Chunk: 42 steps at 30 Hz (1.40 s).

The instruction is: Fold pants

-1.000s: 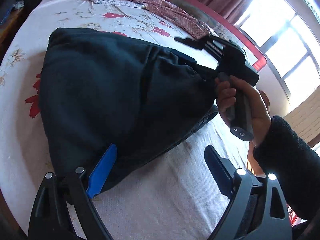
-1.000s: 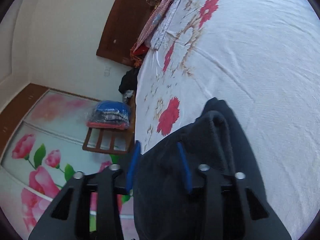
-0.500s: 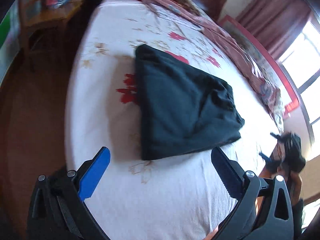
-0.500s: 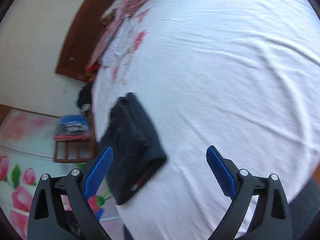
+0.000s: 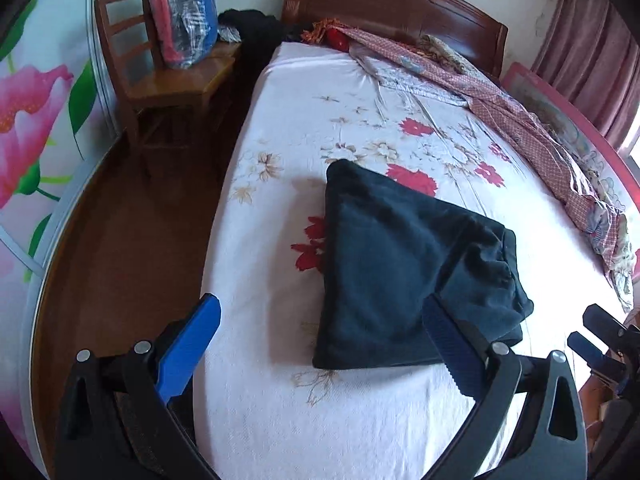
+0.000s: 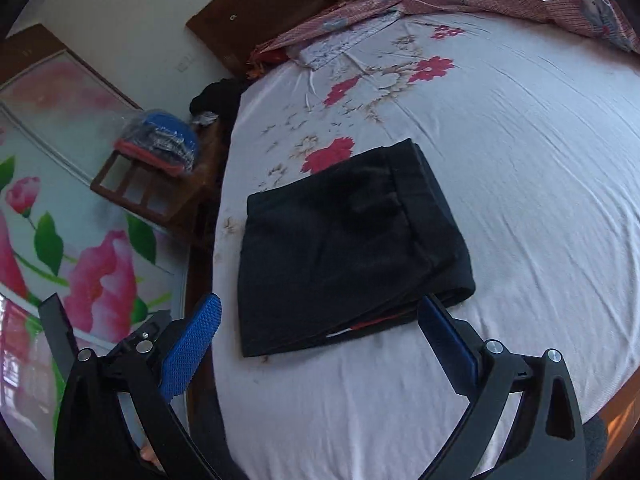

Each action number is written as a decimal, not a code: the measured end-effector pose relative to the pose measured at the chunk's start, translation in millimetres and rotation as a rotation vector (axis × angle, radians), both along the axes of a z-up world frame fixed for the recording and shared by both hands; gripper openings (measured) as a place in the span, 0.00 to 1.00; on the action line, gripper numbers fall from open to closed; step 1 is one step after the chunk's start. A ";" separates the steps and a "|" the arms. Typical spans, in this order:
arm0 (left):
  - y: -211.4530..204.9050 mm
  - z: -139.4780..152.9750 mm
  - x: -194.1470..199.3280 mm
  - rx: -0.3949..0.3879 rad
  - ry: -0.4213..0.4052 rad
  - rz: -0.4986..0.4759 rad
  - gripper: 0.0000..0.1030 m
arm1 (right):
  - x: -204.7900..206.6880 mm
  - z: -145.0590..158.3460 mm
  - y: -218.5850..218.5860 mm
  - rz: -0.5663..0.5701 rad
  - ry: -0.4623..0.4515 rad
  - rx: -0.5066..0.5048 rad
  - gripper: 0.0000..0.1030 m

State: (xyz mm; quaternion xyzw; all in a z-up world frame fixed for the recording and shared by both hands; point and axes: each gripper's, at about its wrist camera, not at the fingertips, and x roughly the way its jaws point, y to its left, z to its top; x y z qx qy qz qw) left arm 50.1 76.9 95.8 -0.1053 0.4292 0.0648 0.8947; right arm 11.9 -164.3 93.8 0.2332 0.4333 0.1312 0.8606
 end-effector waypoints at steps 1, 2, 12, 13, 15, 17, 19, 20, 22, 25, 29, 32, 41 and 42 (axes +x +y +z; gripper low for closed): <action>-2.7 0.9 -4.4 -0.009 -0.018 0.011 0.98 | -5.6 -1.6 6.6 -0.003 -0.023 -0.057 0.95; -4.9 -1.9 -9.9 -0.036 -0.032 0.021 0.98 | -13.6 -5.2 13.7 -0.009 -0.055 -0.132 0.95; -46.8 -73.4 -57.8 0.119 -0.039 -0.107 0.98 | -49.7 -80.3 36.4 -0.010 -0.090 -0.446 0.95; -43.6 -70.7 -56.5 0.088 -0.044 -0.103 0.98 | -48.7 -78.4 31.9 -0.015 -0.082 -0.410 0.95; -37.3 -67.4 -56.0 0.043 -0.050 -0.082 0.98 | -45.5 -76.0 26.4 -0.045 -0.071 -0.401 0.95; -37.9 -69.4 -57.0 0.069 -0.045 -0.079 0.98 | -43.4 -77.6 23.9 -0.064 -0.063 -0.412 0.95; -38.8 -73.1 -57.2 0.085 -0.033 -0.082 0.98 | -44.6 -80.0 22.6 -0.073 -0.051 -0.398 0.95; -37.8 -74.0 -56.9 0.078 -0.028 -0.080 0.98 | -44.6 -80.7 23.0 -0.068 -0.049 -0.395 0.95; -36.2 -73.8 -57.2 0.071 -0.031 -0.073 0.98 | -45.2 -80.1 26.4 -0.072 -0.052 -0.420 0.95; -36.7 -72.8 -57.0 0.084 -0.036 -0.072 0.98 | -46.0 -77.4 27.2 -0.070 -0.059 -0.415 0.95; -38.1 -75.0 -56.1 0.082 -0.025 -0.078 0.98 | -47.1 -77.9 28.5 -0.065 -0.057 -0.416 0.95; -38.2 -75.9 -55.9 0.080 -0.021 -0.076 0.98 | -46.4 -78.4 26.4 -0.070 -0.052 -0.409 0.95; -36.7 -80.9 -54.8 0.074 0.004 -0.073 0.98 | -45.5 -81.3 23.7 -0.078 -0.039 -0.404 0.95; -36.2 -81.1 -54.8 0.073 0.005 -0.071 0.98 | -45.6 -81.1 22.6 -0.082 -0.039 -0.401 0.95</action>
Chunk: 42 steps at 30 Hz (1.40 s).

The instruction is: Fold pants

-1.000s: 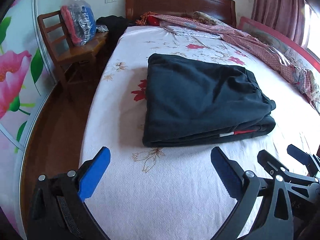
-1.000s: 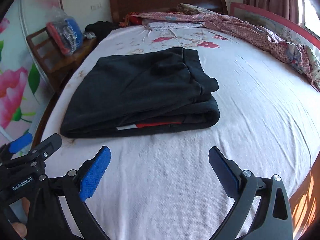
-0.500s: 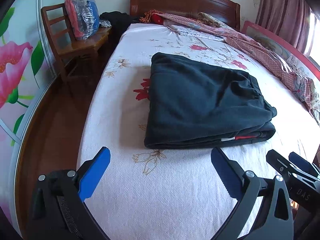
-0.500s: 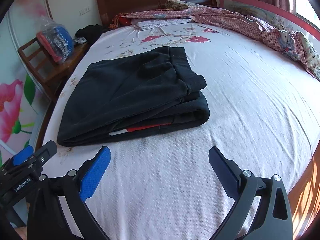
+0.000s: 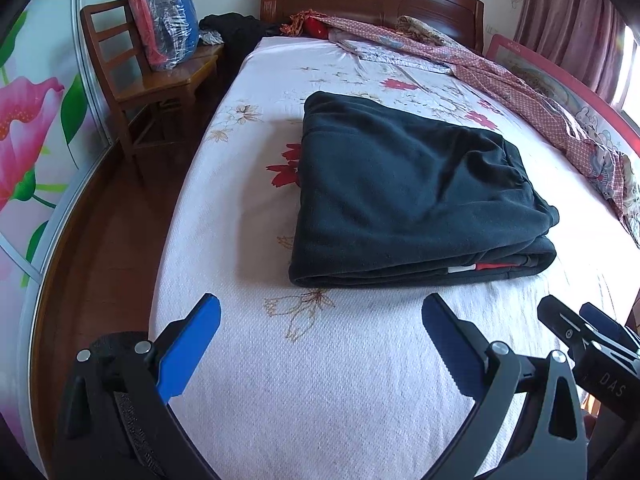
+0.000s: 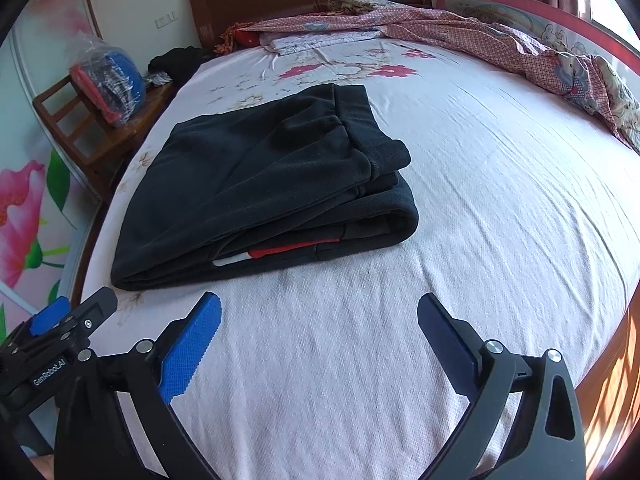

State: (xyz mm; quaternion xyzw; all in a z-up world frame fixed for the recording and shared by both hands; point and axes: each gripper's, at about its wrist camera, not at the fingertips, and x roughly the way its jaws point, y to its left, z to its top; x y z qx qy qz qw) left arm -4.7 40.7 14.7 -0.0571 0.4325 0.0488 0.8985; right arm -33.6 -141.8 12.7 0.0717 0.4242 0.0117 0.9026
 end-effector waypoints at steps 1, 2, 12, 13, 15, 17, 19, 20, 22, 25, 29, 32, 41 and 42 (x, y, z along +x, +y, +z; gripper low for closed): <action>-0.1 -0.4 -0.1 0.000 0.001 0.001 0.98 | 0.3 0.1 -1.6 -0.004 -0.001 0.001 0.95; 0.2 -1.0 0.0 0.002 0.005 0.003 0.98 | -0.1 -0.1 -3.1 -0.017 -0.001 -0.004 0.95; 2.4 -4.0 2.4 0.027 0.027 0.020 0.98 | 1.1 -5.4 -33.2 -0.133 0.033 0.070 0.95; 2.4 -4.2 2.6 0.030 0.028 0.021 0.98 | 1.3 -5.1 -33.9 -0.126 0.033 0.083 0.95; 1.6 -4.1 2.5 0.032 0.027 0.017 0.98 | 0.5 -2.4 -31.4 -0.104 0.021 0.095 0.95; 0.9 -4.5 3.2 0.037 0.029 0.016 0.98 | 0.4 0.1 -20.8 -0.064 0.015 0.053 0.95; 0.3 -5.1 3.2 0.028 0.031 0.011 0.98 | 0.9 -0.1 -9.5 -0.035 0.010 -0.001 0.95; -0.1 -5.4 3.2 0.025 0.032 0.010 0.98 | 1.1 -1.1 -5.3 -0.017 0.012 -0.008 0.95; -1.1 -5.6 2.5 0.028 0.033 0.007 0.98 | 1.3 -2.9 -0.8 -0.004 0.018 -0.009 0.95; -1.7 -5.0 2.0 0.024 0.030 0.001 0.98 | 2.0 -5.7 1.2 0.003 0.028 -0.014 0.95; -3.5 -5.2 1.4 0.022 0.030 -0.006 0.98 | 2.7 -8.5 -2.8 -0.009 0.036 0.001 0.95; -3.8 -6.9 1.4 0.015 0.035 -0.011 0.98 | 3.8 -11.8 -4.4 -0.012 0.044 0.002 0.95; -4.7 -6.6 1.0 0.014 0.033 -0.015 0.98 | 2.6 -10.6 -2.0 -0.004 0.035 0.011 0.95; -5.0 -6.3 1.2 0.014 0.031 -0.016 0.98 | 2.5 -10.3 -1.7 -0.002 0.033 0.011 0.95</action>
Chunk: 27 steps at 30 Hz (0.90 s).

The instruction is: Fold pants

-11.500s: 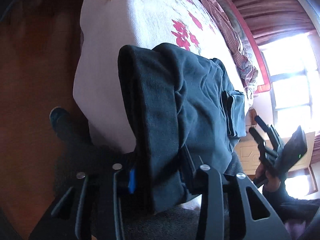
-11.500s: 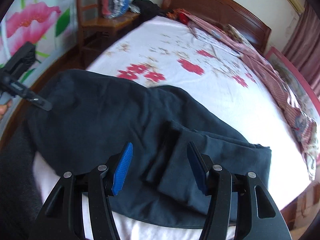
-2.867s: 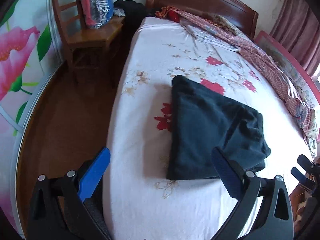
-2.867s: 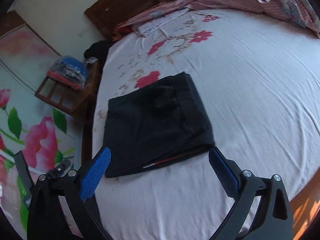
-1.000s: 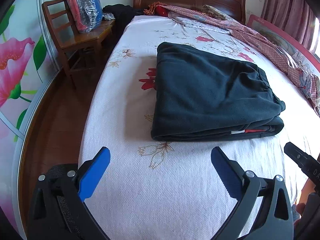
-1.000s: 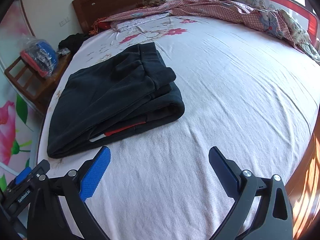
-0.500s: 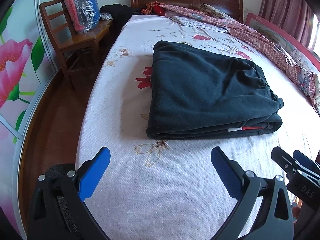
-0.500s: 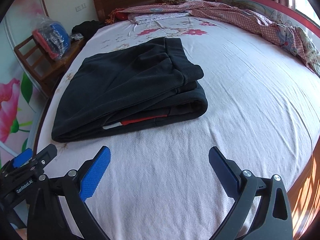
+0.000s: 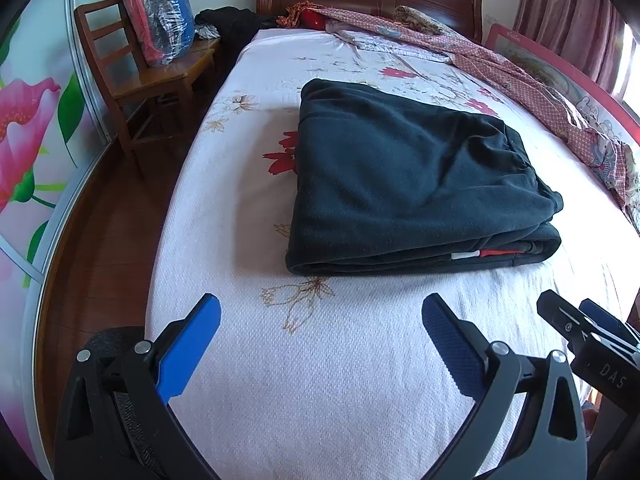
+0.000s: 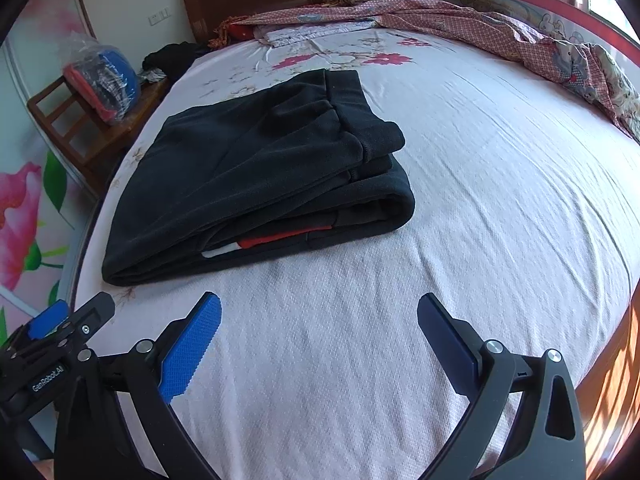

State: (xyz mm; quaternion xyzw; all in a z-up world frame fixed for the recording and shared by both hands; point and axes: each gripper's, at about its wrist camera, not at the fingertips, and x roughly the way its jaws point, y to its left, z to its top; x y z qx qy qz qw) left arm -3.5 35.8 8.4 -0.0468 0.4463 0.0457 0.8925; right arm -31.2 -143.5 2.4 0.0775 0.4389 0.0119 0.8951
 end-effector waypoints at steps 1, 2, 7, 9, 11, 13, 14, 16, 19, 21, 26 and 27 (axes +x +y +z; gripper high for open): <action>-0.4 0.3 -0.2 0.001 -0.002 0.000 0.98 | 0.4 0.2 0.1 0.001 0.001 0.002 0.95; -0.5 0.5 -0.5 0.002 -0.003 -0.001 0.98 | 0.3 0.3 -0.1 0.000 0.001 0.004 0.95; -1.8 2.1 -1.0 0.006 -0.010 -0.006 0.98 | 0.5 0.4 -2.2 -0.003 0.001 0.009 0.95; -2.1 1.9 -1.4 0.008 -0.010 -0.008 0.98 | 0.6 -0.1 -2.3 -0.002 0.004 0.012 0.95; -1.4 1.5 -1.1 0.005 -0.008 -0.005 0.98 | 0.3 0.1 -1.6 0.000 0.002 0.012 0.95; -0.9 1.2 -0.5 0.002 -0.005 -0.004 0.98 | 0.7 0.4 -1.3 0.003 0.002 0.013 0.95; -1.0 1.1 -0.5 0.003 -0.005 -0.003 0.98 | 0.6 0.5 -1.0 0.003 0.002 0.012 0.95; -1.4 1.3 -0.4 0.004 -0.006 -0.004 0.98 | 0.1 0.7 -1.1 0.004 0.001 0.014 0.95; -2.5 1.5 -0.8 0.006 -0.008 -0.008 0.98 | 0.2 0.2 -1.6 0.003 0.003 0.017 0.95; -3.1 1.9 -1.0 0.008 -0.010 -0.007 0.98 | -0.3 0.6 -2.0 0.003 0.002 0.020 0.95; -3.0 2.3 -1.3 0.008 -0.010 -0.006 0.98 | 0.2 0.3 -1.5 0.006 0.004 0.020 0.95; -3.0 2.2 -1.1 0.008 -0.009 -0.006 0.98 | 0.3 0.2 -1.5 0.007 0.004 0.019 0.95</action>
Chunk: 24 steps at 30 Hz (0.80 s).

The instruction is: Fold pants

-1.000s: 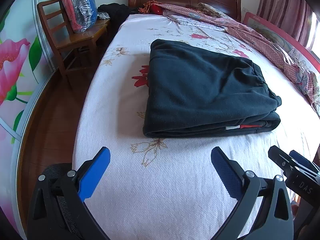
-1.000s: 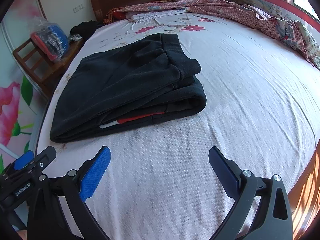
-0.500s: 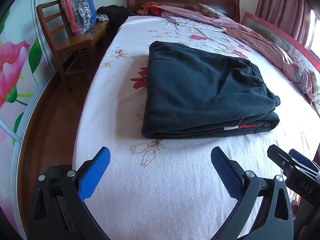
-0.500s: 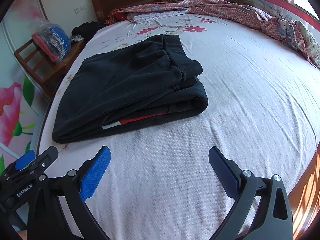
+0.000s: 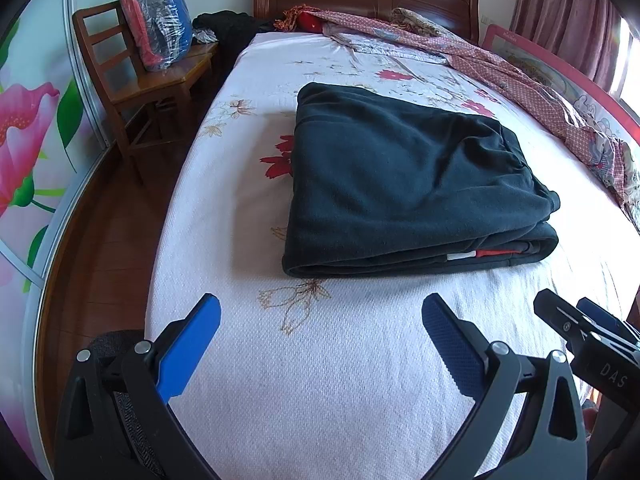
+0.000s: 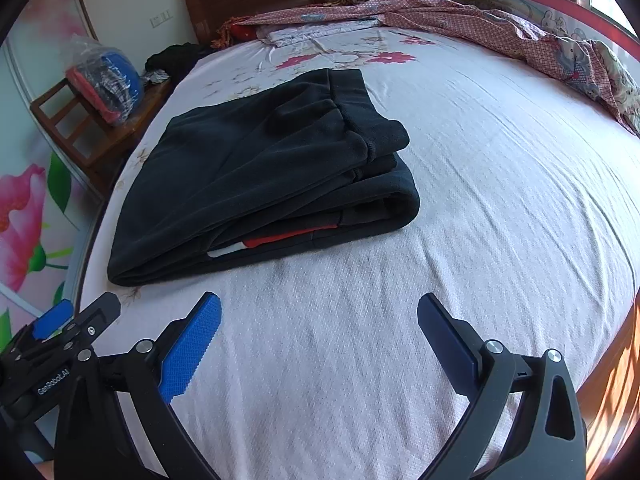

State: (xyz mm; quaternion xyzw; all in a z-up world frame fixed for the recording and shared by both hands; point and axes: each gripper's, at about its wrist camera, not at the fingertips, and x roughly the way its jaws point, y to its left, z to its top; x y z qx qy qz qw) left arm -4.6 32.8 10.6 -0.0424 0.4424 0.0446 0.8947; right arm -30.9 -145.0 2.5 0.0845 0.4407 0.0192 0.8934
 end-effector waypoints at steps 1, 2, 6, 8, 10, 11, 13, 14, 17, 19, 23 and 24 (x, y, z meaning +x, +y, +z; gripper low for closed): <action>0.1 -0.1 0.0 0.000 0.000 -0.001 0.98 | -0.1 0.2 0.1 0.001 -0.001 0.000 0.95; 0.0 -0.1 -0.1 0.001 0.000 0.000 0.98 | -0.2 0.4 0.2 0.002 -0.002 0.001 0.95; -0.3 -0.1 -0.3 0.002 -0.001 -0.001 0.98 | -0.2 0.7 -0.1 0.001 -0.002 0.004 0.95; 0.0 -0.3 -0.1 0.001 0.000 0.000 0.98 | 0.2 1.0 -0.2 0.001 -0.001 0.003 0.95; 0.5 -0.5 0.1 0.000 0.001 0.000 0.98 | 0.1 1.3 0.1 0.003 -0.001 0.005 0.95; 0.7 -0.3 0.0 0.000 0.000 0.001 0.98 | 0.0 1.4 0.4 0.003 -0.001 0.004 0.95; 0.5 -0.4 -0.1 0.000 -0.001 -0.002 0.98 | -0.1 1.2 0.8 0.006 -0.001 0.004 0.95; 0.5 -0.4 -0.1 0.001 -0.001 -0.001 0.98 | 0.1 0.8 0.9 0.007 0.000 0.004 0.95; 0.4 -0.4 -0.3 0.000 -0.001 -0.001 0.98 | 0.1 0.6 1.9 0.010 0.000 0.002 0.95; 0.4 -0.4 -0.2 0.001 -0.002 -0.001 0.98 | 0.2 0.4 1.8 0.010 0.000 0.002 0.95; 0.4 -0.4 -0.3 0.001 -0.002 0.000 0.98 | 0.9 -0.2 2.1 0.011 0.003 0.003 0.95; 0.5 -0.4 -0.2 0.000 -0.001 -0.001 0.98 | 0.9 -0.2 2.3 0.011 0.002 0.003 0.95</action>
